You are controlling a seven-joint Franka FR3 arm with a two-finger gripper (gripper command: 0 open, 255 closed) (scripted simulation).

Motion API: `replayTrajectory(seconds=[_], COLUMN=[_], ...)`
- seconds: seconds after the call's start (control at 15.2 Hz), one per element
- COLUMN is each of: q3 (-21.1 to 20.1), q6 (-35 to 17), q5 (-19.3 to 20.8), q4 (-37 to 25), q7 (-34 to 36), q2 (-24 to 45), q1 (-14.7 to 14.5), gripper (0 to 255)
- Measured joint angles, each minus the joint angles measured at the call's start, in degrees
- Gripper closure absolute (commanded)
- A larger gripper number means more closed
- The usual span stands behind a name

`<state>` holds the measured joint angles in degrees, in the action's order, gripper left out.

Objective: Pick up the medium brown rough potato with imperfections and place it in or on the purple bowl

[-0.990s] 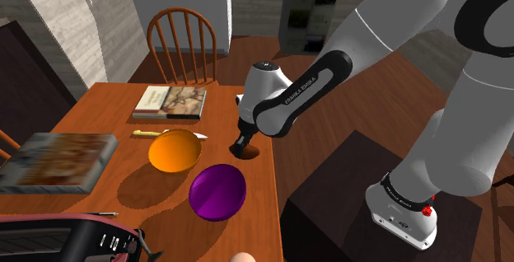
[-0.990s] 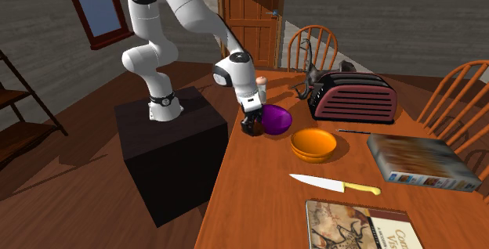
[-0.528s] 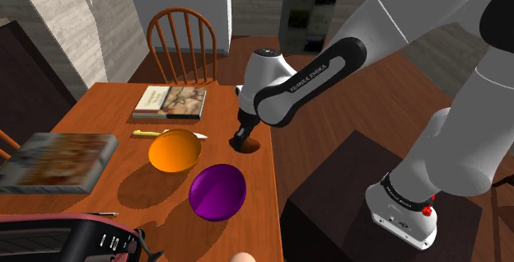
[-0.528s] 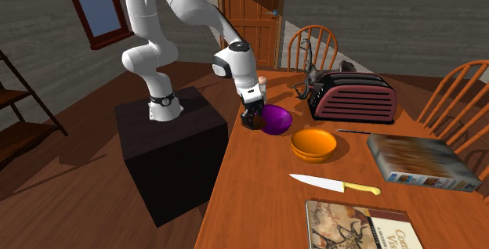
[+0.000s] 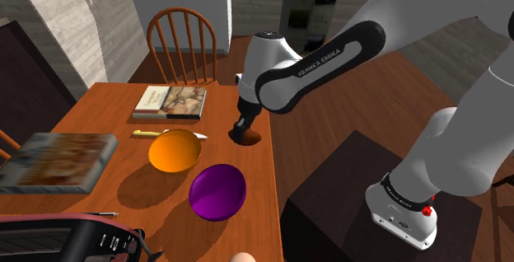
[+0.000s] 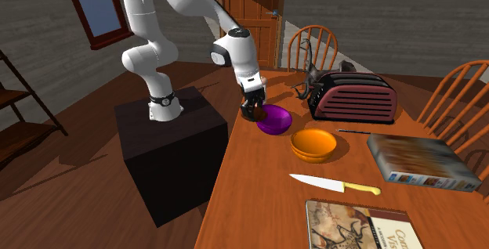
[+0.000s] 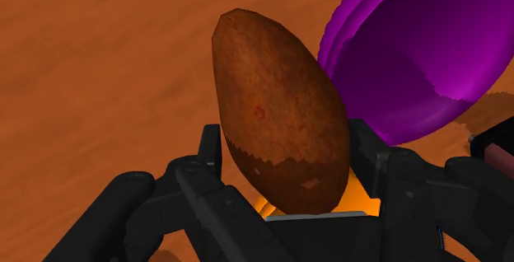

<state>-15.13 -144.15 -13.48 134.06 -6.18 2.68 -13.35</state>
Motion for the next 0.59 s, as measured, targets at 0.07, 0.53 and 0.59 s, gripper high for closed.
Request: replayTrajectory(seconds=[0.07,0.53,0.59], q3=[0.0,-3.4,-3.8], q6=[0.7,0.8,0.8], q5=[0.0,2.6,3.2], q4=[-0.2,-2.4,-2.9], q7=[0.1,9.3,10.9], q2=[-0.5,0.5,0.8], q1=[0.0,-3.9,-4.6], gripper=[255,255,255])
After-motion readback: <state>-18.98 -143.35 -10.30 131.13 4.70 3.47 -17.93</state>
